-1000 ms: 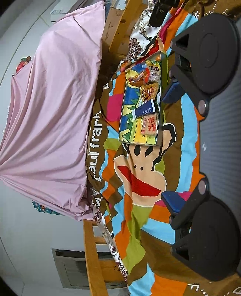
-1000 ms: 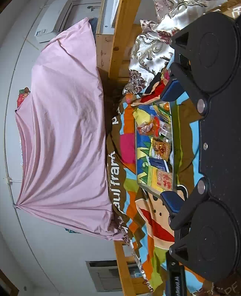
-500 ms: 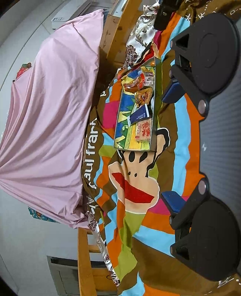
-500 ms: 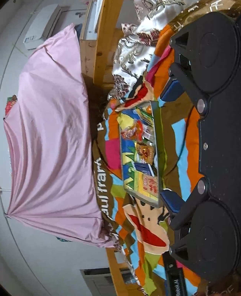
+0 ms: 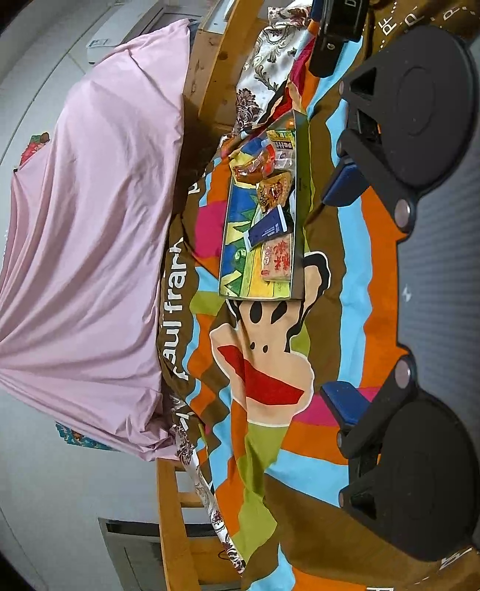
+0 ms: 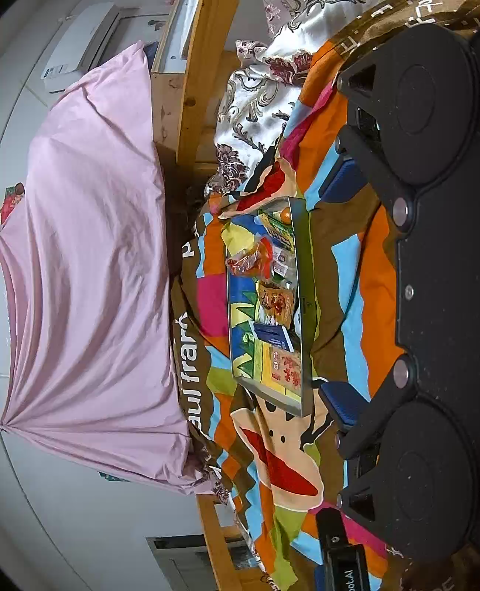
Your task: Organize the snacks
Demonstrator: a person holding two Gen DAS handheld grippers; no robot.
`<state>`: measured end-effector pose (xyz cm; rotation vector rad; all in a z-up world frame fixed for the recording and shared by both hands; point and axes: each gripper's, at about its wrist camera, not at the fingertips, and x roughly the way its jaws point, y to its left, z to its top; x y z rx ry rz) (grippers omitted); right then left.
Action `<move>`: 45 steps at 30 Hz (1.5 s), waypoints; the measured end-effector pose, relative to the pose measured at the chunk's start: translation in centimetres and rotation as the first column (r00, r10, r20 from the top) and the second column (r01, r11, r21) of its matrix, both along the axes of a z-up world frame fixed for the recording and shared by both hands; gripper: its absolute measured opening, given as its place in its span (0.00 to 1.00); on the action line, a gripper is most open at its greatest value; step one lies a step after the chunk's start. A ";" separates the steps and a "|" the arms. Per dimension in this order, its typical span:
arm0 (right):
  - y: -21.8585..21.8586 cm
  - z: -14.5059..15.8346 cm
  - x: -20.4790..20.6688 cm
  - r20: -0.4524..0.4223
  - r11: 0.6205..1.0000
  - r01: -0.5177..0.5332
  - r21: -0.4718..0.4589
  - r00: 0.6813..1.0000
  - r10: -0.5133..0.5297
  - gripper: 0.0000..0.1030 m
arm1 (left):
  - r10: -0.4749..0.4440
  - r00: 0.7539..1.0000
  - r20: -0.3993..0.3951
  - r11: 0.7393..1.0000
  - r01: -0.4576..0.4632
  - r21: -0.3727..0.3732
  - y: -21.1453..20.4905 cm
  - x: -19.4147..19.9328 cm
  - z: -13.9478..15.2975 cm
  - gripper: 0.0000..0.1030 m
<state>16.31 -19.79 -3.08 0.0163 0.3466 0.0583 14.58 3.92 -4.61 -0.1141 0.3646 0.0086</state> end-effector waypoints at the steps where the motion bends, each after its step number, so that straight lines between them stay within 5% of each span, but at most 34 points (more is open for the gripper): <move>1: 0.0 0.0 -0.1 0.001 1.000 -0.003 -0.003 1.000 0.003 0.99 | 0.000 1.000 0.002 1.000 0.000 0.001 0.0 -0.1 0.1 1.00; 45: 0.2 -0.1 -0.2 -0.008 1.000 -0.023 -0.018 1.000 0.023 0.99 | -0.001 1.000 -0.005 1.000 0.001 0.006 -0.1 -0.3 0.0 1.00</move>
